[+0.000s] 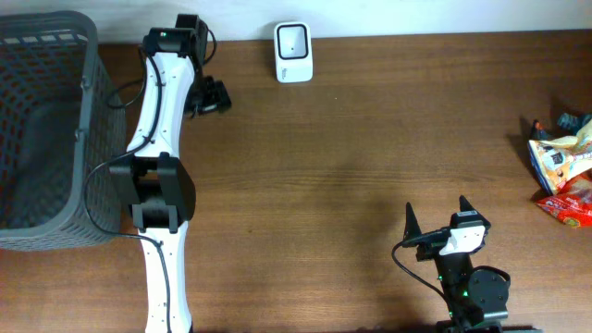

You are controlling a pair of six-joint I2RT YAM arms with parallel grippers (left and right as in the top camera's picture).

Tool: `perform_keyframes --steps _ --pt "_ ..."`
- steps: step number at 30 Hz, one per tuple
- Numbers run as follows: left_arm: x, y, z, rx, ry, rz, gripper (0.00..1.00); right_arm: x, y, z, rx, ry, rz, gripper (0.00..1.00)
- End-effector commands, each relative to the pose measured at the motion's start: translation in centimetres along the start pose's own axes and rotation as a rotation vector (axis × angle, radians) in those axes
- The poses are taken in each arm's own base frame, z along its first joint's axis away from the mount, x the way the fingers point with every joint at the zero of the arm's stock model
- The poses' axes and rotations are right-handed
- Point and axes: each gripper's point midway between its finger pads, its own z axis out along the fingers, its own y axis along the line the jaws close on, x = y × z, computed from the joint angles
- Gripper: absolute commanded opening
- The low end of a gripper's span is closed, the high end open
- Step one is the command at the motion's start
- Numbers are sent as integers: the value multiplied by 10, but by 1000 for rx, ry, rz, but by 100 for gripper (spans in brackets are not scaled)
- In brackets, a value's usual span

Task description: Scan the item barcode

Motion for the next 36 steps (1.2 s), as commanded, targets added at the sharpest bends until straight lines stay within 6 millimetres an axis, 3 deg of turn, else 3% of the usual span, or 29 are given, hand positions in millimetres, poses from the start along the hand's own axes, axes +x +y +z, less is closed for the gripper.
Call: perform_keyframes --steps 1,6,10,13,18,23,27,32,36 --pt "8 21 -5 -98 20 26 99 3 -1 0 8 0 4 98" --pt "6 12 -40 -56 -77 131 99 3 -1 0 8 1 4 99" --pt "27 19 -78 4 -257 249 99 3 -1 0 8 1 4 98" --pt "83 35 -77 25 -351 348 99 3 -1 0 8 0 3 98" --pt "144 67 -60 72 -512 321 99 3 -1 0 8 1 4 98" --pt "199 109 -74 79 -689 267 99 3 -1 0 8 1 4 98" --pt "220 123 -94 133 -854 224 99 3 -1 0 8 1 3 98" --pt "237 132 -86 167 -958 195 99 3 -1 0 8 1 3 98" --pt "226 131 -88 208 -1121 130 99 3 -1 0 8 1 4 98"
